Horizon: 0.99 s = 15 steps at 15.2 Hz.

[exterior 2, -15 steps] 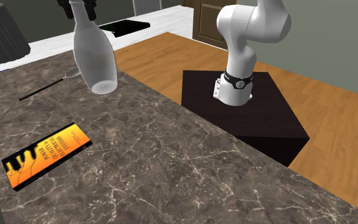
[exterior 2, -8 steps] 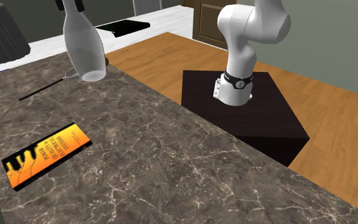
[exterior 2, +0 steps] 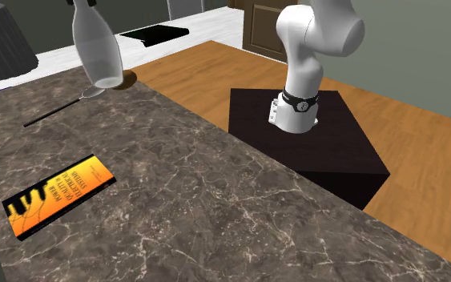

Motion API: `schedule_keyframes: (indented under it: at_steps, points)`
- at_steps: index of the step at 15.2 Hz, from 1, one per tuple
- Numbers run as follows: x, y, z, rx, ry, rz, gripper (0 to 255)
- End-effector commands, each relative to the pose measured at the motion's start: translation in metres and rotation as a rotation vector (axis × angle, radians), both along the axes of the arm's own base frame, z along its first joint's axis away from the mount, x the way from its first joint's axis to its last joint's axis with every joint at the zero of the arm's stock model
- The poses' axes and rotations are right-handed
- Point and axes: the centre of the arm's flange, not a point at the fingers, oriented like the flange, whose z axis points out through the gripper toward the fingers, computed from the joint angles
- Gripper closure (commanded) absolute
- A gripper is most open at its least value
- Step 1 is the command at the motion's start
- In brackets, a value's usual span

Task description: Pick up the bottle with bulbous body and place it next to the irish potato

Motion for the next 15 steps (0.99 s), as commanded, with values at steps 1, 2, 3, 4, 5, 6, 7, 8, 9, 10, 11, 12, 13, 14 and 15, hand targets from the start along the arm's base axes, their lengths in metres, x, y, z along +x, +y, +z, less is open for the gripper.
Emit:
schedule_keyframes:
  at_steps: [1,2,3,4,5,6,7,8,9,10,11,12,13,14,15]
  points:
    - [-0.02,-0.016,-0.001,-0.001,-0.001,0.003,255]
    - [-0.03,-0.024,-0.001,-0.001,-0.001,0.003,255]
    - [-0.041,-0.033,-0.001,-0.001,-0.001,0.003,255]
    - [-0.051,-0.041,-0.001,-0.001,-0.001,0.003,255]
    - [-0.061,-0.049,-0.001,-0.001,-0.001,0.003,255]
    - [-0.072,-0.057,-0.001,-0.001,-0.001,0.003,255]
    - [-0.082,-0.065,-0.001,-0.001,-0.001,0.003,255]
    - [-0.088,-0.07,-0.001,-0.001,-0.001,0.003,255]
    - [-0.088,-0.07,-0.006,-0.001,-0.001,0.003,255]
    - [-0.088,-0.07,-0.011,-0.001,-0.001,0.003,255]
    - [-0.088,-0.07,-0.017,-0.001,-0.001,0.003,255]
    - [-0.088,-0.07,-0.022,-0.001,-0.001,0.003,255]
    - [-0.088,-0.07,-0.027,-0.001,-0.001,0.003,255]
    - [-0.088,-0.07,-0.033,-0.001,-0.001,0.003,255]
    - [-0.088,-0.07,-0.038,-0.001,-0.001,0.003,255]
